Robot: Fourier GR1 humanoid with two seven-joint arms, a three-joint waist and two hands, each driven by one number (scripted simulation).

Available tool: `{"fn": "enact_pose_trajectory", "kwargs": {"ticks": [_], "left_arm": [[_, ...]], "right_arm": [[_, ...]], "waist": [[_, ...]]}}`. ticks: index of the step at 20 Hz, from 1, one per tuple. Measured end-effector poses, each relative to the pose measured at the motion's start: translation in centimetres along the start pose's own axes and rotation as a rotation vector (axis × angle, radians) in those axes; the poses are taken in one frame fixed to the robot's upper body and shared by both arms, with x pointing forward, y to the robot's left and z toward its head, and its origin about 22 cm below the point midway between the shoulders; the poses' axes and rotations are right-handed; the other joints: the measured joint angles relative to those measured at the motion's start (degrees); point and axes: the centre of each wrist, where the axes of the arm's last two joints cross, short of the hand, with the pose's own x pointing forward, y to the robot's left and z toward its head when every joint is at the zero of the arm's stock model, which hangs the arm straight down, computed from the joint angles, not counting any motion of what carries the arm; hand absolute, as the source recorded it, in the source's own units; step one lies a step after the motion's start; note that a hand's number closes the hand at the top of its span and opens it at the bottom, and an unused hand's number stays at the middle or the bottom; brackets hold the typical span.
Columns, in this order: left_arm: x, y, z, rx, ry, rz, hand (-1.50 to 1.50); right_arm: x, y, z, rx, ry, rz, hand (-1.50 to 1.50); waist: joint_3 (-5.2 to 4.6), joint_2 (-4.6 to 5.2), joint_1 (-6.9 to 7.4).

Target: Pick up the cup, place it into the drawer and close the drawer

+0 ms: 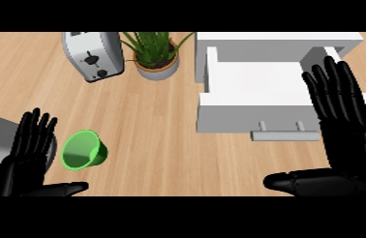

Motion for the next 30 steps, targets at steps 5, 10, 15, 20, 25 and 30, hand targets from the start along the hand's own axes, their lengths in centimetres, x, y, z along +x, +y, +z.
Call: {"fn": "enact_pose_trajectory", "kwargs": {"ticks": [5, 10, 15, 20, 25, 30], "left_arm": [[-1.8, 1.1, 0.2, 0.017, 0.022, -0.022, -1.50], [-4.1, 1.7, 0.3, 0.016, 0.052, -0.023, -1.50], [-6.1, 2.8, 0.8, 0.016, 0.071, -0.026, -1.50], [-8.2, 3.3, 0.3, 0.032, 0.079, -0.028, -1.50], [-9.6, 4.3, 0.8, 0.050, 0.077, -0.020, -1.50], [-11.3, 4.5, 1.3, 0.056, 0.080, -0.024, -1.50]], "right_arm": [[0.3, 0.1, -1.1, 0.008, 0.003, -0.009, -1.50], [0.4, -0.7, -1.1, 0.009, 0.002, -0.015, -1.50], [0.2, -0.3, -0.5, 0.017, 0.008, -0.015, -1.50], [-0.2, -0.5, -0.7, 0.020, 0.005, -0.013, -1.50], [0.2, -0.7, -0.5, 0.030, 0.015, -0.020, -1.50], [0.2, -0.9, -0.4, 0.033, 0.015, -0.016, -1.50]], "waist": [[0.01, 0.03, 0.06], [0.01, 0.02, 0.01], [0.01, 0.02, -0.01], [0.01, 0.04, -0.04], [0.01, 0.03, -0.04], [0.00, 0.02, -0.06]]}}
